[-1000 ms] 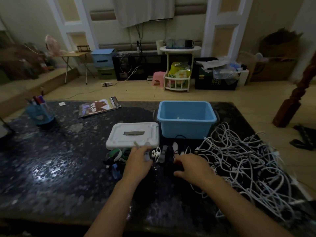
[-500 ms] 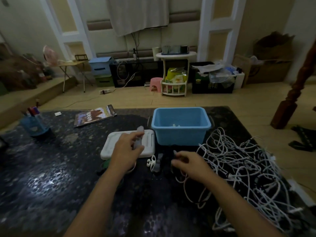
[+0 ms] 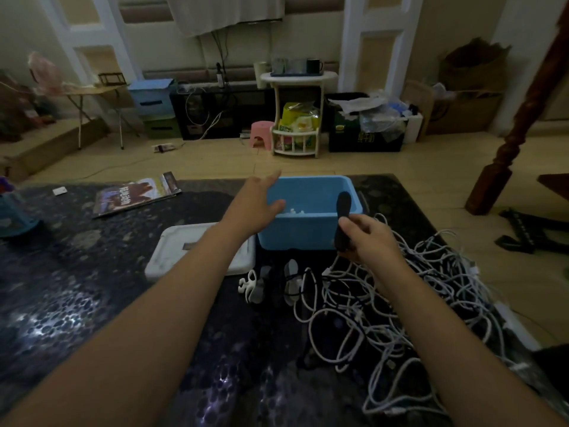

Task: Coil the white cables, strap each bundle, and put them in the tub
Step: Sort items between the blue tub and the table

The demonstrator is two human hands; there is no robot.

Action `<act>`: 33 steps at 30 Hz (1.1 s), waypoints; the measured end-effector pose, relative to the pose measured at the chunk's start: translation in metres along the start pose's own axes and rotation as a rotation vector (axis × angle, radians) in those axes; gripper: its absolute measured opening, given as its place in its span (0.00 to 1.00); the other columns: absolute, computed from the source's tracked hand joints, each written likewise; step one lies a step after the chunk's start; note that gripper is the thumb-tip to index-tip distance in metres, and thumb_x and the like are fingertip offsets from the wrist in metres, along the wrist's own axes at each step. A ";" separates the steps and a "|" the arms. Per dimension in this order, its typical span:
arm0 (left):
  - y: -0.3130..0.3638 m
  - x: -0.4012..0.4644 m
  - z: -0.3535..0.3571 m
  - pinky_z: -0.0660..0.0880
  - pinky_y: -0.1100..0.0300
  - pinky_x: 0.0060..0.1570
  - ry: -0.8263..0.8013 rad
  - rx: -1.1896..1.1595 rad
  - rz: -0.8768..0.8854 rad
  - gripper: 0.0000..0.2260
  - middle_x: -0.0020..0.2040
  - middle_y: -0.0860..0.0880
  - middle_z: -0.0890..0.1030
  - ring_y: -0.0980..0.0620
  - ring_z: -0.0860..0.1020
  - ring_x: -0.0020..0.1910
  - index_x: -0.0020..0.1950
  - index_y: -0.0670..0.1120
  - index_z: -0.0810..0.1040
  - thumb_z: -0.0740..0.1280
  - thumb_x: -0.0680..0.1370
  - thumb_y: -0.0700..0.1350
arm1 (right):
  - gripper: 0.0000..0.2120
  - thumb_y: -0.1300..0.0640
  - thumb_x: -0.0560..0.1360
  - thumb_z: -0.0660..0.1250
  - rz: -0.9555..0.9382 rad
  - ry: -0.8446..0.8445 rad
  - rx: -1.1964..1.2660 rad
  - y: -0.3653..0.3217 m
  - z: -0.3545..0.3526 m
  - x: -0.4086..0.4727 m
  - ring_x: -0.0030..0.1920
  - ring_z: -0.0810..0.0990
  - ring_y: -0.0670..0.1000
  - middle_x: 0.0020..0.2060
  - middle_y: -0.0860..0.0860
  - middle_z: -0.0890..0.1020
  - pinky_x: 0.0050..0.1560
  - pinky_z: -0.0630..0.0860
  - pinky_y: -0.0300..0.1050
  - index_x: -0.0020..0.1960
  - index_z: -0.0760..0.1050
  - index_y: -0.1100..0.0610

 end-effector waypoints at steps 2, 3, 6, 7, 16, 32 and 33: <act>-0.007 -0.023 0.007 0.66 0.57 0.64 0.089 -0.034 0.025 0.27 0.68 0.43 0.69 0.45 0.70 0.67 0.78 0.51 0.64 0.67 0.80 0.47 | 0.10 0.56 0.81 0.67 0.007 0.016 0.003 -0.001 0.000 0.001 0.56 0.82 0.55 0.55 0.53 0.82 0.45 0.83 0.46 0.62 0.76 0.54; -0.012 -0.037 0.010 0.67 0.57 0.62 0.143 -0.050 0.042 0.25 0.65 0.44 0.71 0.45 0.72 0.64 0.76 0.49 0.68 0.68 0.80 0.46 | 0.12 0.58 0.80 0.67 0.008 0.017 0.008 -0.001 0.000 0.001 0.56 0.82 0.55 0.55 0.53 0.82 0.45 0.82 0.46 0.63 0.76 0.55; -0.037 -0.079 0.031 0.73 0.52 0.60 0.158 -0.102 -0.026 0.20 0.59 0.43 0.74 0.43 0.75 0.59 0.70 0.47 0.75 0.69 0.78 0.43 | 0.15 0.61 0.80 0.67 -0.011 -0.003 0.003 -0.004 0.004 -0.003 0.55 0.82 0.55 0.55 0.53 0.82 0.43 0.81 0.43 0.66 0.75 0.56; -0.048 -0.092 0.043 0.73 0.51 0.61 0.110 -0.117 -0.081 0.20 0.59 0.43 0.75 0.43 0.76 0.59 0.69 0.48 0.75 0.69 0.78 0.44 | 0.15 0.61 0.80 0.67 -0.019 -0.011 0.003 -0.004 0.006 -0.004 0.55 0.83 0.55 0.54 0.53 0.82 0.43 0.80 0.42 0.66 0.75 0.57; -0.079 -0.134 0.085 0.66 0.60 0.67 -0.063 -0.106 -0.204 0.30 0.70 0.46 0.69 0.46 0.71 0.69 0.76 0.47 0.68 0.73 0.76 0.52 | 0.16 0.61 0.79 0.68 -0.228 0.013 -0.159 -0.034 0.024 -0.008 0.49 0.83 0.52 0.53 0.53 0.80 0.41 0.82 0.39 0.66 0.74 0.54; -0.094 -0.138 0.089 0.75 0.55 0.53 0.055 -0.094 -0.218 0.09 0.57 0.48 0.71 0.45 0.76 0.53 0.56 0.47 0.79 0.68 0.76 0.39 | 0.08 0.57 0.79 0.67 -0.612 -0.026 -0.834 -0.054 0.069 0.018 0.46 0.78 0.47 0.49 0.48 0.81 0.47 0.73 0.43 0.58 0.79 0.52; -0.093 -0.140 0.089 0.75 0.54 0.53 0.063 -0.079 -0.214 0.09 0.57 0.47 0.71 0.45 0.76 0.52 0.56 0.47 0.79 0.68 0.77 0.39 | 0.06 0.56 0.79 0.67 -0.607 -0.070 -0.863 -0.041 0.073 0.006 0.45 0.78 0.47 0.47 0.47 0.81 0.46 0.74 0.44 0.55 0.78 0.51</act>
Point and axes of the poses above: each hand's wrist, its own x-axis towards the middle knuckle, its own z-axis out of the palm, y = z × x, the point moved 3 cm from there along x, towards the middle knuckle
